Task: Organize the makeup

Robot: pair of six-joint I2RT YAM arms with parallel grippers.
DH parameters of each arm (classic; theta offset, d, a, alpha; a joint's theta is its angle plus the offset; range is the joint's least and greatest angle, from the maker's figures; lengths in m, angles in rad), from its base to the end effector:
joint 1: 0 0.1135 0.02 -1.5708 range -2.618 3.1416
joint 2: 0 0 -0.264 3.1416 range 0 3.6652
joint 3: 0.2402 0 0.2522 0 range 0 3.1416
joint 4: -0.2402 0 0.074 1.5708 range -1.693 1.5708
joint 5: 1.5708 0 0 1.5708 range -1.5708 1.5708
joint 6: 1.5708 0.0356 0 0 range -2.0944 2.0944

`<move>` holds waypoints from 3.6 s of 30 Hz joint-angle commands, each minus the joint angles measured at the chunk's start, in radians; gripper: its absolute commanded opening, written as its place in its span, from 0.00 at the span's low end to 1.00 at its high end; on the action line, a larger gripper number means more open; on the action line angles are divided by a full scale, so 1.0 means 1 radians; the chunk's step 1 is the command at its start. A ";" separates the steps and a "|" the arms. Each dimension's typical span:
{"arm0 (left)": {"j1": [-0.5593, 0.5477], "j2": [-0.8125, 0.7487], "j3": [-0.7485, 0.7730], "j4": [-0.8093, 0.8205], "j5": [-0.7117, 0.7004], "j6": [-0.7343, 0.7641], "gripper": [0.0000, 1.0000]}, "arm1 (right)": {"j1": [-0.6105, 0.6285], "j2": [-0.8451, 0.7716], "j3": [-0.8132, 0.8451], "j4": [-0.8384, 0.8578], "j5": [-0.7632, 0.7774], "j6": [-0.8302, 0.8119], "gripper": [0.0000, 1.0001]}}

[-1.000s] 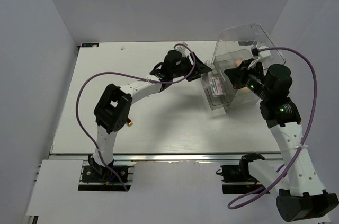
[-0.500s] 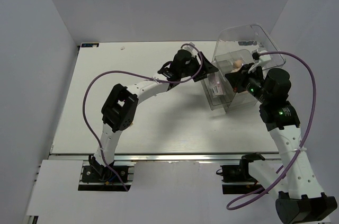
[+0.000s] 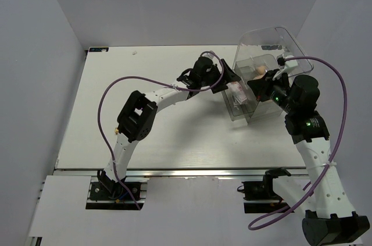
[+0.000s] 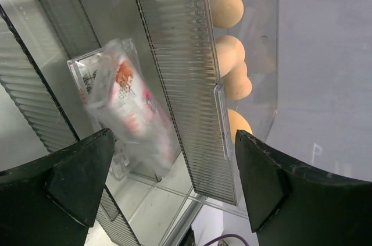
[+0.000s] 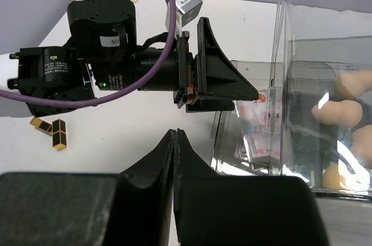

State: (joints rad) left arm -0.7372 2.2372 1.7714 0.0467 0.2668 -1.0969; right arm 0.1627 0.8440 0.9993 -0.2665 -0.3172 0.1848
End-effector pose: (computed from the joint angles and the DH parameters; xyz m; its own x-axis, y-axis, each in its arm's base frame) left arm 0.3846 -0.3619 0.2205 -0.8731 -0.3666 -0.3214 0.1092 0.4954 -0.8618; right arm 0.1802 0.0408 0.3960 -0.1921 0.1454 -0.9705 -0.4318 0.8755 0.2166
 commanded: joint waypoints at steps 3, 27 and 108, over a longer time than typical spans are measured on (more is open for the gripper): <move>-0.005 -0.047 0.036 0.002 0.003 0.011 0.92 | -0.006 -0.014 -0.008 0.024 -0.010 0.013 0.01; 0.151 -0.436 -0.438 -0.180 -0.141 0.229 0.00 | 0.236 0.134 -0.021 -0.177 -0.037 -0.527 0.00; 0.022 0.146 -0.185 0.510 0.219 -0.182 0.49 | 0.051 0.109 0.125 0.092 -0.212 -0.245 0.18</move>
State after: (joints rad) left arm -0.7059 2.3795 1.5082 0.5816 0.5106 -1.2533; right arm 0.2298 0.9821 1.1355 -0.2123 -0.4873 -0.1303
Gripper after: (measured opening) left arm 0.477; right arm 0.172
